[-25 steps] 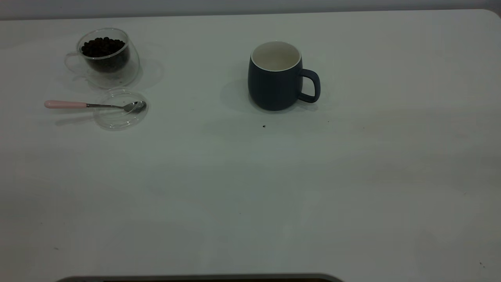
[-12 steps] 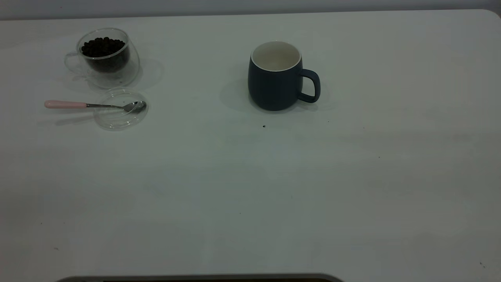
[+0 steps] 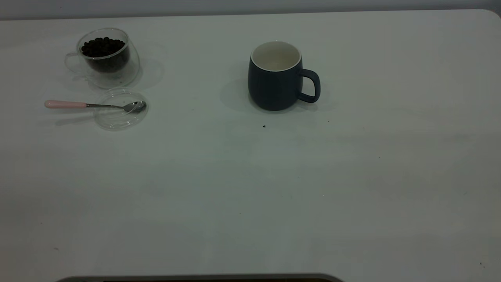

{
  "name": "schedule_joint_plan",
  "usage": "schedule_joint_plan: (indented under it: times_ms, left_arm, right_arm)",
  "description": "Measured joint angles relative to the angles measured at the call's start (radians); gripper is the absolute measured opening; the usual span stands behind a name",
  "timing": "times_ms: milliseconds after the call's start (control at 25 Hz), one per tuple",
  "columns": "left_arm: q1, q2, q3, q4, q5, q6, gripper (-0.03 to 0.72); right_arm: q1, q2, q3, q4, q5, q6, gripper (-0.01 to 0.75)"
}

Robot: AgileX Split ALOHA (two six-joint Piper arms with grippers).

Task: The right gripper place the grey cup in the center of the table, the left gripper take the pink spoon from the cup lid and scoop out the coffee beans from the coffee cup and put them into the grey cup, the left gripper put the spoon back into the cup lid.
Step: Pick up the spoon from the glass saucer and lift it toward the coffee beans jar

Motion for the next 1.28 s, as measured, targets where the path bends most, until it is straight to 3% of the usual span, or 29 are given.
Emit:
schedule_joint_plan:
  times_ms: [840, 1040, 1280]
  left_arm:
    - [0.000, 0.000, 0.000, -0.032, -0.001, -0.020, 0.582]
    - [0.000, 0.003, 0.000, -0.036, -0.008, -0.101, 0.582]
    - [0.000, 0.176, -0.074, -0.036, -0.158, -0.124, 0.582]
  right_arm:
    - [0.000, 0.000, 0.000, 0.000, 0.000, -0.001, 0.592]
    - [0.000, 0.000, 0.000, 0.000, 0.000, -0.002, 0.592]
    - [0.000, 0.000, 0.000, 0.000, 0.000, -0.002, 0.592]
